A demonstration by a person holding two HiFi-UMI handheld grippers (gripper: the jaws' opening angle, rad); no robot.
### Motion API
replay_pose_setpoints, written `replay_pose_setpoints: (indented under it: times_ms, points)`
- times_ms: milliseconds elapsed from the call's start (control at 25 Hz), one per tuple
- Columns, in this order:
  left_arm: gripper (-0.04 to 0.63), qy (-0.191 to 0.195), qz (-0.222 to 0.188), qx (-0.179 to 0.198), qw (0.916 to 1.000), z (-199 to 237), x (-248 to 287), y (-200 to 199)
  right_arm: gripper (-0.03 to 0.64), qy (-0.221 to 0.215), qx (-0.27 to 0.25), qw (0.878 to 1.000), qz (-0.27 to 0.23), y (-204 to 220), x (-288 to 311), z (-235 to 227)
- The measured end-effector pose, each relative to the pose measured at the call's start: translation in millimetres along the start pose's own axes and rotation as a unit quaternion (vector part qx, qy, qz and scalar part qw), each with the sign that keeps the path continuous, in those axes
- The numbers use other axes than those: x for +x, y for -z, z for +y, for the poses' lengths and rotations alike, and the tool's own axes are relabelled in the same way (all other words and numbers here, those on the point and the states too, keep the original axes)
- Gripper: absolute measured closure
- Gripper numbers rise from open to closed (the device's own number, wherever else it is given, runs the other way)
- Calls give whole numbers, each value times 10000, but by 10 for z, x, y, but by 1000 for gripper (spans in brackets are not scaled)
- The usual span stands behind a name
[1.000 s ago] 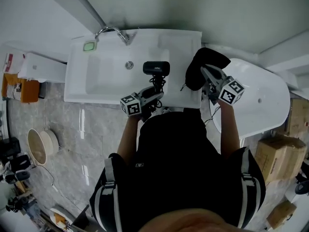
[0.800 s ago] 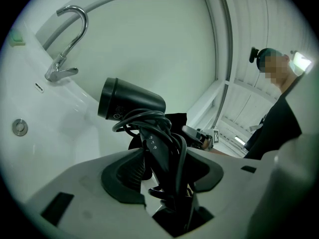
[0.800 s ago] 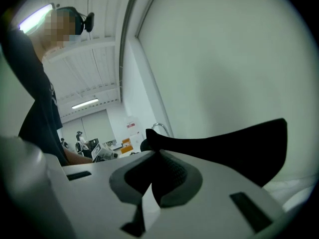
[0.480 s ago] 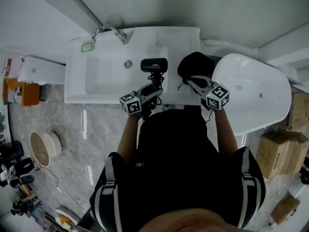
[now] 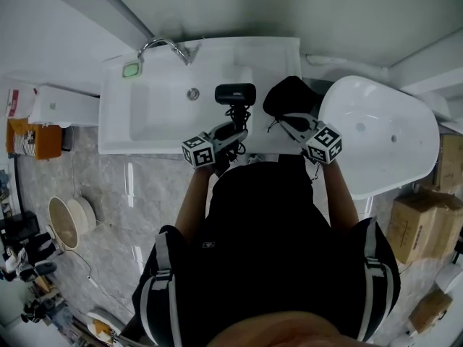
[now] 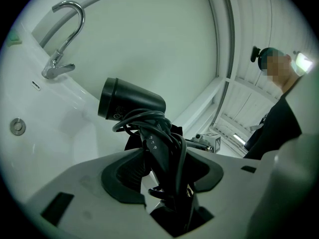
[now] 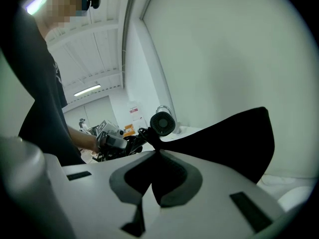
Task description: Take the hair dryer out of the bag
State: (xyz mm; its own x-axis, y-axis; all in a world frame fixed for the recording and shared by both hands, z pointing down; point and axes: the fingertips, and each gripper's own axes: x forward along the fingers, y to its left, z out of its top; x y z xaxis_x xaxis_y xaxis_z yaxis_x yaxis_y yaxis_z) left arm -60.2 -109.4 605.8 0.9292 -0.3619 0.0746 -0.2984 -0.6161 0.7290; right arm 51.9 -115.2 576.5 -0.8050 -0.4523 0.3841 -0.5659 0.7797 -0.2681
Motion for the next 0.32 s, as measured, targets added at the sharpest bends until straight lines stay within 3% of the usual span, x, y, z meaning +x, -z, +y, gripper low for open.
replay_pose_setpoints:
  times_ms: [320]
  points:
    - [387,124,119,37,9998,-54,44,55,551,15,0,9999,-169,-112,-34,-46]
